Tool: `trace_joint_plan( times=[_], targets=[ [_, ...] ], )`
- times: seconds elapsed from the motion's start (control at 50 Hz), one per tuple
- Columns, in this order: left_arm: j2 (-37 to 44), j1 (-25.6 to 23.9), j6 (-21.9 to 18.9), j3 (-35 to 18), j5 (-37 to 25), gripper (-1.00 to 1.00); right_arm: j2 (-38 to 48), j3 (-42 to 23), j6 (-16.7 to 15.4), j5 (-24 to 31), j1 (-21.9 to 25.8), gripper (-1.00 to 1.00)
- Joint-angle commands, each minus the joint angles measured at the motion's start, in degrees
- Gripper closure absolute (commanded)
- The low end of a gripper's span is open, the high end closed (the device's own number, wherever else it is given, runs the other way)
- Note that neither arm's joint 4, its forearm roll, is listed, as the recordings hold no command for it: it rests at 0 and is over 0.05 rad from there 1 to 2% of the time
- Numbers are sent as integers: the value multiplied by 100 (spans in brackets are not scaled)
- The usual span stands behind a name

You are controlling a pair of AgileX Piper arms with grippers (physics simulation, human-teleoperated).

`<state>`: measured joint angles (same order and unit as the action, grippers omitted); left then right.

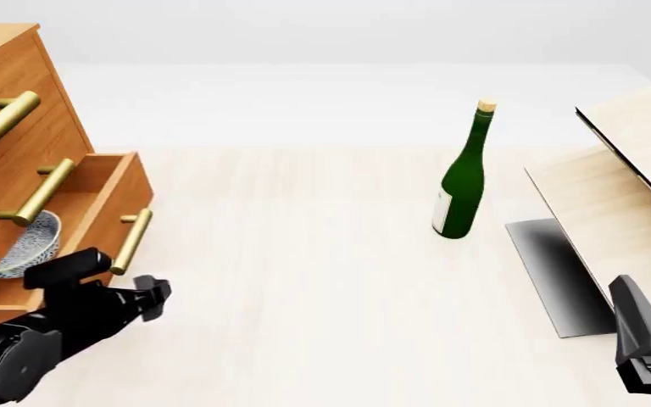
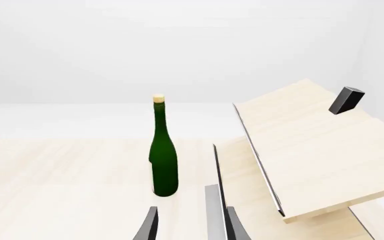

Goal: Put the bowl in the bottom drawer of the cabinet and close it.

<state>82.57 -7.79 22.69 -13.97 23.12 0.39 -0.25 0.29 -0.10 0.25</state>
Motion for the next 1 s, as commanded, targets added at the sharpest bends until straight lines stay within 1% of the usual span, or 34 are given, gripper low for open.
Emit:
trace_joint_plan(
  times=[0.02, 0.46, 0.66, 0.7, 1.0],
  targets=[
    [27, 279, -89, 60, 44, -100, 1, 0, 0, 0, -2, -100],
    [-55, 842, -306, 180, 84, -100, 0, 0, 1, 0, -1, -100],
    [-104, 1010, -392, 218, 80, -100, 0, 0, 0, 0, 0, -100],
    [-153, 1119, -451, 234, 65, -100, 0, 0, -2, 0, -1, -100],
    [-204, 1328, -544, 269, 69, -100, 0, 0, 0, 0, 0, -100]
  ],
)
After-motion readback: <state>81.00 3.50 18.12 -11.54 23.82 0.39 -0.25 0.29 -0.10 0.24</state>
